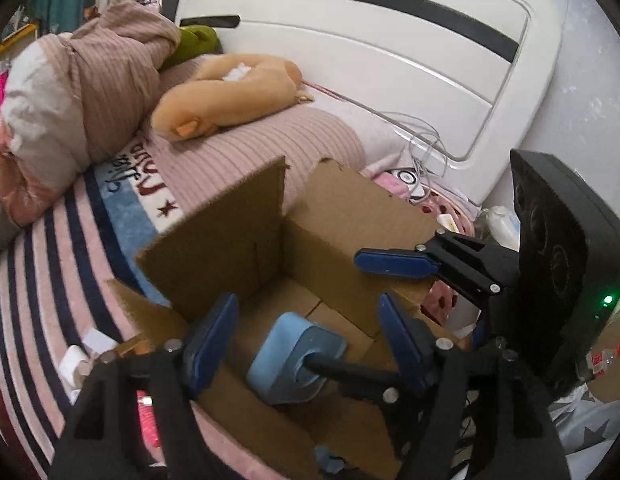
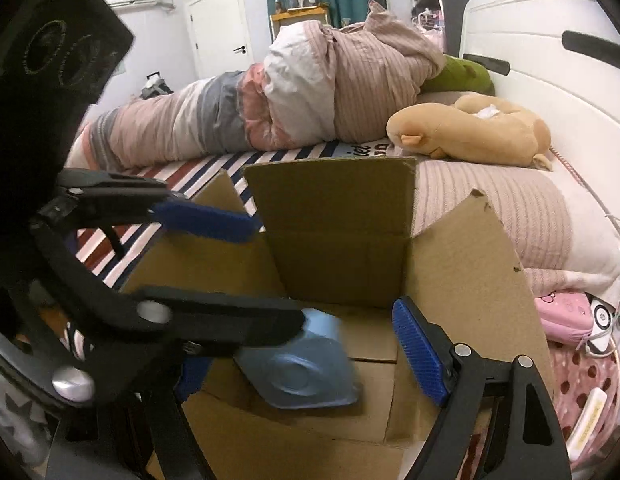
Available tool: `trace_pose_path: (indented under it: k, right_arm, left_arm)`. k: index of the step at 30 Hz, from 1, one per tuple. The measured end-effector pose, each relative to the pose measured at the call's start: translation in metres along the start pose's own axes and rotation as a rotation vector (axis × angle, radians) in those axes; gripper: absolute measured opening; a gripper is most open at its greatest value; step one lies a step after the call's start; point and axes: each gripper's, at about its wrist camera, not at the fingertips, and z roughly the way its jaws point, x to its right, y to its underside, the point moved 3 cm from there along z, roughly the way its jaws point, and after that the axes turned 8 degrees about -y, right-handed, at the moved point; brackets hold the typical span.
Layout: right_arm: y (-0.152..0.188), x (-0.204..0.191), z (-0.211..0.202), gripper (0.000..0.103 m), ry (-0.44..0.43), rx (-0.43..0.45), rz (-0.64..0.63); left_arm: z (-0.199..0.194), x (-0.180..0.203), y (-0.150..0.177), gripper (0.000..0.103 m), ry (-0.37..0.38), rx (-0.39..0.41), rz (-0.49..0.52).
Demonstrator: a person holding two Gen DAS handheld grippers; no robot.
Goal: Organize rigid objects
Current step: 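Move the open right gripper back over the remaining items, then grasp the white roll-on bottle with the right gripper while the left grasps the white double-dome holder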
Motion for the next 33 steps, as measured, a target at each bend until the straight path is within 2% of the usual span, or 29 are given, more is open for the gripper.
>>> trace_pose_path:
  k: [3,7,12,15,17,21,24,27,29,33]
  right_arm:
    - [0.0,-0.003,-0.003,0.081,0.009,0.016,0.004]
    - [-0.006,-0.017,-0.019,0.081,0.012,0.098,0.002]
    - [-0.021,-0.065,-0.03,0.081,-0.056,0.159,-0.08]
    - [-0.028,-0.101,-0.019,0.08,-0.113,0.164,-0.121]
    - [-0.03,-0.123,-0.007,0.08,-0.157,0.148,-0.154]
    - [-0.024,-0.169,0.034,0.08,-0.22,0.08,-0.212]
    - [-0.005,-0.195,0.08,0.08,-0.271,-0.027,-0.222]
    - [0.017,-0.204,0.115,0.08,-0.265,-0.117,-0.206]
    - [0.035,-0.202,0.141,0.08,-0.254,-0.193,-0.17]
    - [0.057,-0.191,0.169,0.08,-0.226,-0.284,-0.109]
  left_arm:
    - [-0.017,-0.012,0.002,0.07,0.004,0.036,-0.028]
    - [-0.048,-0.035,0.011,0.07,-0.034,0.099,-0.075]
    - [-0.092,-0.09,0.04,0.071,-0.152,0.167,-0.163]
    - [-0.109,-0.128,0.069,0.072,-0.277,0.191,-0.2]
    - [-0.115,-0.155,0.092,0.075,-0.324,0.196,-0.249]
    - [-0.107,-0.196,0.134,0.075,-0.357,0.176,-0.31]
    - [-0.09,-0.221,0.165,0.075,-0.362,0.157,-0.344]
    - [-0.072,-0.239,0.19,0.075,-0.302,0.152,-0.389]
    - [-0.06,-0.244,0.201,0.075,-0.304,0.115,-0.392]
    - [-0.049,-0.248,0.211,0.075,-0.306,0.096,-0.384]
